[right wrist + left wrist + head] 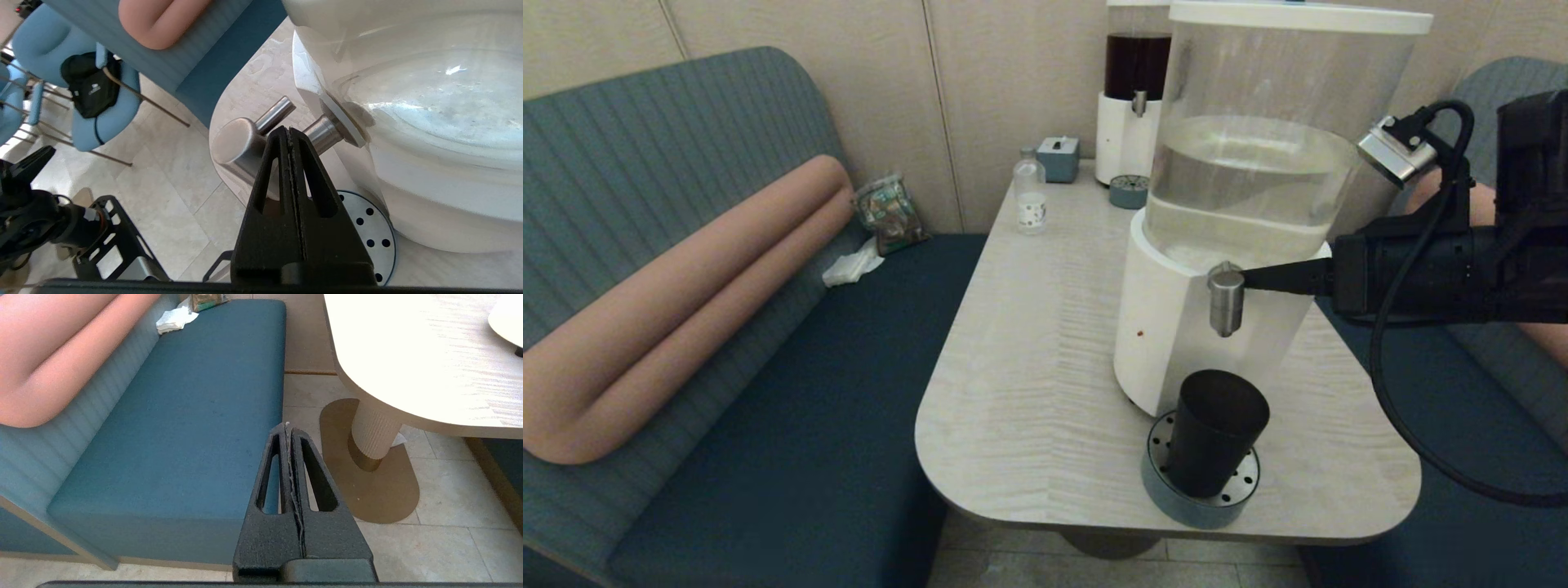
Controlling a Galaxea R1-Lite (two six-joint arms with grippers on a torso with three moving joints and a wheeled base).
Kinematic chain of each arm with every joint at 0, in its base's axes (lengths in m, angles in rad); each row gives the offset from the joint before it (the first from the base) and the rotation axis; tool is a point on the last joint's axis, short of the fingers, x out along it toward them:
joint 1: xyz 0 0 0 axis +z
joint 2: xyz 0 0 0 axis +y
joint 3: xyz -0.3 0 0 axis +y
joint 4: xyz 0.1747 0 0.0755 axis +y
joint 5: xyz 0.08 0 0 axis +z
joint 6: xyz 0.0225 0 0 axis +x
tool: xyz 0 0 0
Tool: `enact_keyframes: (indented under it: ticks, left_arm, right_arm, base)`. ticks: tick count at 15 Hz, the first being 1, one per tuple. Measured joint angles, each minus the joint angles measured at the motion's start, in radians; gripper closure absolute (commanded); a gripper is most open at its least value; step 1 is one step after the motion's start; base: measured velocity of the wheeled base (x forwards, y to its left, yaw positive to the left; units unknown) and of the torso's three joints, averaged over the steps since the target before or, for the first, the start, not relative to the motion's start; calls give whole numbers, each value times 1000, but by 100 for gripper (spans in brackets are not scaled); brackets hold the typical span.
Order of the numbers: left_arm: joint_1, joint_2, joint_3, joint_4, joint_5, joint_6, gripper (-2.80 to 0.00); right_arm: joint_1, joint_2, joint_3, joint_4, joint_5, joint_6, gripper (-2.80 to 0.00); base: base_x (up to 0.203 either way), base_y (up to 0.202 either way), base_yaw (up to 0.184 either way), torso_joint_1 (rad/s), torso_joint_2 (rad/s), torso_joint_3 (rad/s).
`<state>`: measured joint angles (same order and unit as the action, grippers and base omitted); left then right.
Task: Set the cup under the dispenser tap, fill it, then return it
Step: Turn on the faucet
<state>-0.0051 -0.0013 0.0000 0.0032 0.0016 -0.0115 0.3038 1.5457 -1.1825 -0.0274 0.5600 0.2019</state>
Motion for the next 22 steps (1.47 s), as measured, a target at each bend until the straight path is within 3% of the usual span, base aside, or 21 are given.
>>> enact_keyframes:
  ticks: [16, 22]
  left_arm:
    - [0, 0, 0, 0, 0, 0, 0]
    - [0, 0, 0, 0, 0, 0, 0]
  right_arm:
    - [39, 4, -4, -5, -34, -145, 0]
    - [53, 21, -8, -29, -34, -164, 0]
  base:
    - [0, 0, 0, 0, 0, 0]
    - [0, 0, 0, 0, 0, 0]
